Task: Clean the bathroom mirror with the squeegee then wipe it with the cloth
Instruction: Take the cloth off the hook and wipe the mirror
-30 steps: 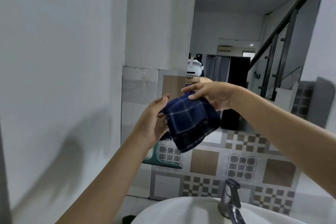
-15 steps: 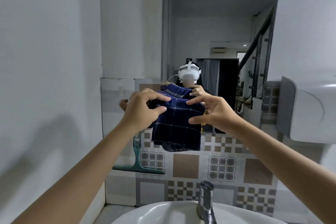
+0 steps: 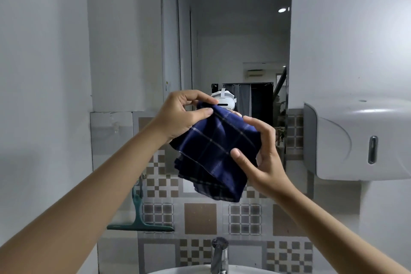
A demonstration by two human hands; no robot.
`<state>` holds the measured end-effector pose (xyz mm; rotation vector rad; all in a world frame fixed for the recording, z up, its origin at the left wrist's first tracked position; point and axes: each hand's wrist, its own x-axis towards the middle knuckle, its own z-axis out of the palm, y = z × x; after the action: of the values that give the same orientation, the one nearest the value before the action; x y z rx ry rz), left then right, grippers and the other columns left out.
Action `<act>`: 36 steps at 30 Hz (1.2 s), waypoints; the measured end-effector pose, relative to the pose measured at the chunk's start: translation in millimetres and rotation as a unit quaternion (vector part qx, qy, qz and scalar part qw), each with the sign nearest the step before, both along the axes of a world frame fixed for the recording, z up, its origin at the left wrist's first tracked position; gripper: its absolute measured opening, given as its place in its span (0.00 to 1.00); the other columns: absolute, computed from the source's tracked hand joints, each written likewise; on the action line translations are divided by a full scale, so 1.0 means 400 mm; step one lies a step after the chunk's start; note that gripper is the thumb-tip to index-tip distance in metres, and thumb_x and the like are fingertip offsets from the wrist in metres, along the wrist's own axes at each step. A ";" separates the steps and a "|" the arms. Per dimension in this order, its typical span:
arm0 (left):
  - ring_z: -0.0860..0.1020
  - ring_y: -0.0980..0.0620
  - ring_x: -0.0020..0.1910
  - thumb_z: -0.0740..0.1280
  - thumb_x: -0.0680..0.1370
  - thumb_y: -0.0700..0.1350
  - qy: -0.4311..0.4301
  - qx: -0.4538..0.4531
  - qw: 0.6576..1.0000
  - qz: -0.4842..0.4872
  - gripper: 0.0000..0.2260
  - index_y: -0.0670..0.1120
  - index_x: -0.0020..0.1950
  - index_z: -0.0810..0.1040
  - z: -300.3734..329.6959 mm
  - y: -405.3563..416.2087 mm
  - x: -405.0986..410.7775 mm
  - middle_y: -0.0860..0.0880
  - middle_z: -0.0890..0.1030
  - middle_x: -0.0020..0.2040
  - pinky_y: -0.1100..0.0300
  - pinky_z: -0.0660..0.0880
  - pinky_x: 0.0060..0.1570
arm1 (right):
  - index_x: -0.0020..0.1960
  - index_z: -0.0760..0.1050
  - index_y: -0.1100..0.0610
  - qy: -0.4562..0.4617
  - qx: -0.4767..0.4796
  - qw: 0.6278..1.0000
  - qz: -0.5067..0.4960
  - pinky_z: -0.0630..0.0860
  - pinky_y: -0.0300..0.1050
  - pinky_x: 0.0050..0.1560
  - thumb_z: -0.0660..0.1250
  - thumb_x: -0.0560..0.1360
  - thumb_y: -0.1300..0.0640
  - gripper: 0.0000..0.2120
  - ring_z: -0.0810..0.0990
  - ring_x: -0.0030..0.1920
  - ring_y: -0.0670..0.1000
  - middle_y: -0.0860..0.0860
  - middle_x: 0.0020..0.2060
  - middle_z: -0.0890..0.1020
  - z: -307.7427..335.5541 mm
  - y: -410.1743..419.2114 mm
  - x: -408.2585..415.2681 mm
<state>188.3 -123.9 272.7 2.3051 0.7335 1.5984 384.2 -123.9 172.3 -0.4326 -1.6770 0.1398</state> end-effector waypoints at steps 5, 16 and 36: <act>0.81 0.43 0.49 0.69 0.74 0.35 -0.018 -0.011 1.000 0.004 0.09 0.49 0.43 0.83 0.010 0.014 0.067 0.49 0.84 0.44 0.54 0.78 0.54 | 0.68 0.66 0.49 -0.031 0.022 0.999 0.039 0.68 0.38 0.66 0.67 0.77 0.55 0.21 0.70 0.69 0.47 0.40 0.66 0.73 -0.020 -0.027 0.035; 0.77 0.52 0.53 0.67 0.77 0.48 0.018 -0.077 0.994 0.071 0.21 0.50 0.68 0.67 0.090 0.121 0.154 0.51 0.77 0.57 0.66 0.74 0.45 | 0.57 0.75 0.50 0.260 -0.131 0.956 0.036 0.79 0.50 0.53 0.64 0.76 0.63 0.13 0.78 0.56 0.55 0.49 0.53 0.77 0.221 0.022 0.113; 0.45 0.42 0.76 0.77 0.58 0.61 0.275 -0.059 0.813 0.510 0.64 0.51 0.74 0.29 0.126 0.428 -0.114 0.52 0.31 0.76 0.35 0.52 0.70 | 0.75 0.29 0.47 -0.055 0.068 0.868 -0.489 0.47 0.76 0.67 0.64 0.74 0.45 0.48 0.63 0.73 0.59 0.50 0.77 0.56 0.810 0.360 0.320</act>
<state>142.8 47.5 323.0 2.3819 2.4390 0.9954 512.0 20.0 496.2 -1.1417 -1.3801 -0.7601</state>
